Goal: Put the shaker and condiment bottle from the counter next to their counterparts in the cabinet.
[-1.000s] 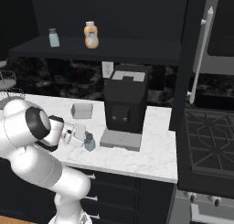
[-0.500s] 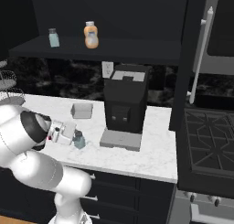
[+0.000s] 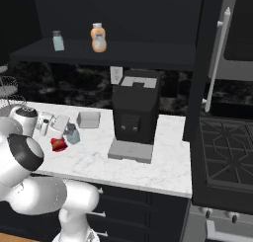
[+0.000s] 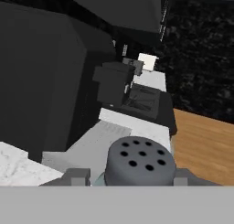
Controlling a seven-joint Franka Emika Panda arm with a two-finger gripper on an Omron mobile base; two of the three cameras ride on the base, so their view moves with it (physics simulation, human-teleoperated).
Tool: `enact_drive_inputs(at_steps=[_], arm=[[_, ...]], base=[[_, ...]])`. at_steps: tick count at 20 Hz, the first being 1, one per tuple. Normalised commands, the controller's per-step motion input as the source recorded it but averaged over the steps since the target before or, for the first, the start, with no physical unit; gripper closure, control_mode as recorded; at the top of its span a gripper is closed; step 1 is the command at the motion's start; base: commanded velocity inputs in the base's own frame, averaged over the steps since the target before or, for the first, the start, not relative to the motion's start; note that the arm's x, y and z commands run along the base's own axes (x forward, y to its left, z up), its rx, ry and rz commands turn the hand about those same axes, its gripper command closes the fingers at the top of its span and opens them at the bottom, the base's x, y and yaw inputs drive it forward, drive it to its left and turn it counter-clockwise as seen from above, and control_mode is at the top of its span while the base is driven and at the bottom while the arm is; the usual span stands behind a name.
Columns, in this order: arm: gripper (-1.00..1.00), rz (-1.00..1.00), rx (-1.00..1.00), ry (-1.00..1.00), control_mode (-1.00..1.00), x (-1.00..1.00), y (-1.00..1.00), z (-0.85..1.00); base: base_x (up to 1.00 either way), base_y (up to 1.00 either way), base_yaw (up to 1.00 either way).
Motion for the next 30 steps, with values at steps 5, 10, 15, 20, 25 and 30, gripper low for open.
enact_drive_inputs(at_steps=[5,10,15,20,25,30], arm=[[1.0,0.0,0.0,0.0,-1.0,0.0,0.22,0.99],[1.0,0.02,0.0,0.02,-1.0,0.0,0.24,0.95],[1.0,0.13,0.02,0.12,-1.0,0.0,0.23,0.82],[1.0,0.23,0.01,0.04,-1.0,0.0,0.03,0.7],[1.0,0.25,0.0,0.0,-1.0,0.0,0.0,0.7],[1.0,0.29,0.0,0.0,-1.0,0.0,0.0,0.68]], base=[[0.0,0.0,0.0],[0.0,0.0,0.0],[0.0,0.0,0.0],[0.0,0.0,0.0],[0.0,0.0,0.0],[0.0,0.0,0.0]])
